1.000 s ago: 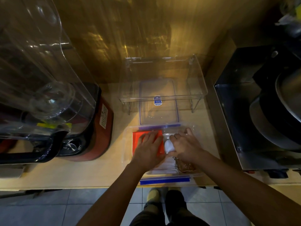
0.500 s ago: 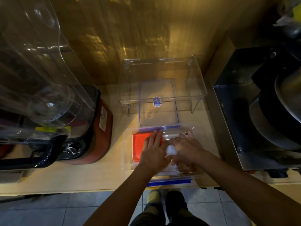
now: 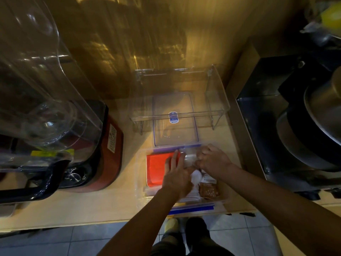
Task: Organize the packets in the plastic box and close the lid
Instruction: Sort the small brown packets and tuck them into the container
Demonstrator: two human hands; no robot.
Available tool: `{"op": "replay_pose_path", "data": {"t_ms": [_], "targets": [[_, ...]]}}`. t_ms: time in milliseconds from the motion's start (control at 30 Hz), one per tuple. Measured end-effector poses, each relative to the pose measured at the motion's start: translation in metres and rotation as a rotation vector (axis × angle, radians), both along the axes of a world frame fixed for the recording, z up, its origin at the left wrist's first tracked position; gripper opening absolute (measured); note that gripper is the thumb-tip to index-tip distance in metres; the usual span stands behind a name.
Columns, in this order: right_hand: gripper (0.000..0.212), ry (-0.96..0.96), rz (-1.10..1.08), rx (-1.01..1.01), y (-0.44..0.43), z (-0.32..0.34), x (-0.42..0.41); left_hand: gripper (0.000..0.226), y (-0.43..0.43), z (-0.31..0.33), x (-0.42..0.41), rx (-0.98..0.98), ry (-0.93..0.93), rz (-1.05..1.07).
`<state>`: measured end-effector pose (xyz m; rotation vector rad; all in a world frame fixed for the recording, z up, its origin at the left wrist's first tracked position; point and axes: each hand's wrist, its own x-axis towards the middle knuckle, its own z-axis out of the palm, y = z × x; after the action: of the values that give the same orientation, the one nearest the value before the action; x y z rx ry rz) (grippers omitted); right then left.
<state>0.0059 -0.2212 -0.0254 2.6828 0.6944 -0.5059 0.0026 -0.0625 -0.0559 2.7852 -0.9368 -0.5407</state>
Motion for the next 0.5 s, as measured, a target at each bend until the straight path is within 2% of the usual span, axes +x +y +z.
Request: {"op": "replay_pose_path", "data": {"t_ms": [200,333,500], "targets": [[0.03,0.003,0.072,-0.109,0.001,0.001,0.004,0.06,0.001,0.001,0.0,0.002,0.009,-0.028],[0.028,-0.028,-0.026,-0.036,0.004,0.006,0.005,0.048,0.004,0.006,0.003,-0.031,0.016,-0.03],[0.03,0.019,-0.186,0.07,0.013,-0.001,0.01,0.048,0.007,0.009,0.002,-0.09,0.031,-0.031]]}}
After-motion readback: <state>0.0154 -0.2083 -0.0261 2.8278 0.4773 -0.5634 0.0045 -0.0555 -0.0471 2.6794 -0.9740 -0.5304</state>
